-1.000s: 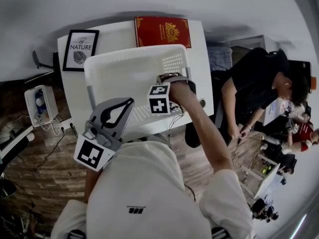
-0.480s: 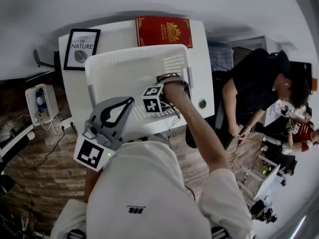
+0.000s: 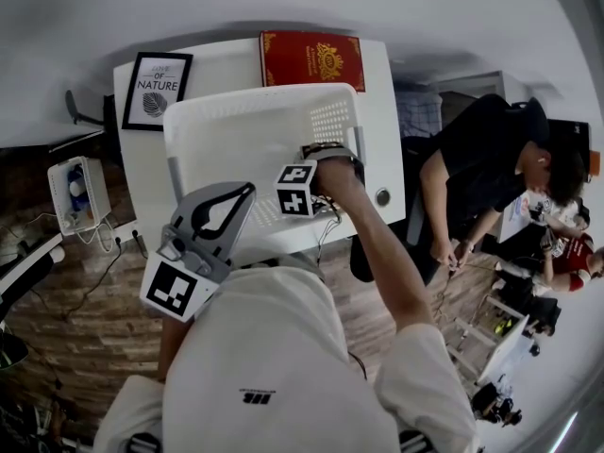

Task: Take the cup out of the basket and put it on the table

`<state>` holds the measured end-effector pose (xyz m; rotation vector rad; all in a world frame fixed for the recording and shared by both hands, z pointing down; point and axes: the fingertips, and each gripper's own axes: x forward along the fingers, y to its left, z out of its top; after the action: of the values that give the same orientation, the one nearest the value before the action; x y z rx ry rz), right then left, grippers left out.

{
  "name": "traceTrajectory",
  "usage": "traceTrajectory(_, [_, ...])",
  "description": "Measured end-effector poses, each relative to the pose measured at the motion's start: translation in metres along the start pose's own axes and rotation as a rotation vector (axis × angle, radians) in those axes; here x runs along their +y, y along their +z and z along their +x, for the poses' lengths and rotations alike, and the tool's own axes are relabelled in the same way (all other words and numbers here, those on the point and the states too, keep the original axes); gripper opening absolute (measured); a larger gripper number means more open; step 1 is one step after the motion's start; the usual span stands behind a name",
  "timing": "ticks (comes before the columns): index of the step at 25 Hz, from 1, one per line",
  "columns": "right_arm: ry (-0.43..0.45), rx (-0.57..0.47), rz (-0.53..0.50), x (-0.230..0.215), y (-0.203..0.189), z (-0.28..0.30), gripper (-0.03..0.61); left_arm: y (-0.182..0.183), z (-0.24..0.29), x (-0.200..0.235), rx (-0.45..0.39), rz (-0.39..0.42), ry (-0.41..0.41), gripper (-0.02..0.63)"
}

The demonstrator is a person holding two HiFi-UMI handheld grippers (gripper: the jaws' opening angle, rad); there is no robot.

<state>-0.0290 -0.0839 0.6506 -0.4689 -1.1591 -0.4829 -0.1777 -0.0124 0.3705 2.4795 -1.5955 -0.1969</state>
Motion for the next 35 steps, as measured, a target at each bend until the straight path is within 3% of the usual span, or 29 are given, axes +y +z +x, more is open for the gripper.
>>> traceTrajectory(5, [-0.041, -0.012, -0.016, -0.003, 0.001, -0.007, 0.206, 0.001, -0.001, -0.002, -0.004, 0.0, -0.004, 0.009])
traceTrajectory(13, [-0.243, -0.031, -0.013, -0.03, -0.001, -0.03, 0.062, 0.001, -0.003, -0.003, -0.006, 0.005, -0.007, 0.009])
traceTrajectory(17, [-0.284, -0.053, 0.0, -0.04, 0.0, -0.038, 0.02, 0.0, -0.003, -0.002, 0.002, 0.008, -0.009, 0.009])
traceTrajectory(24, [-0.289, -0.142, 0.064, -0.037, 0.003, -0.049, 0.018, 0.0, -0.004, -0.001, 0.006, 0.014, 0.0, 0.009])
traceTrajectory(35, [-0.33, -0.431, 0.322, -0.041, 0.0, -0.101, 0.018, 0.001, -0.006, -0.005, 0.019, 0.034, 0.0, 0.009])
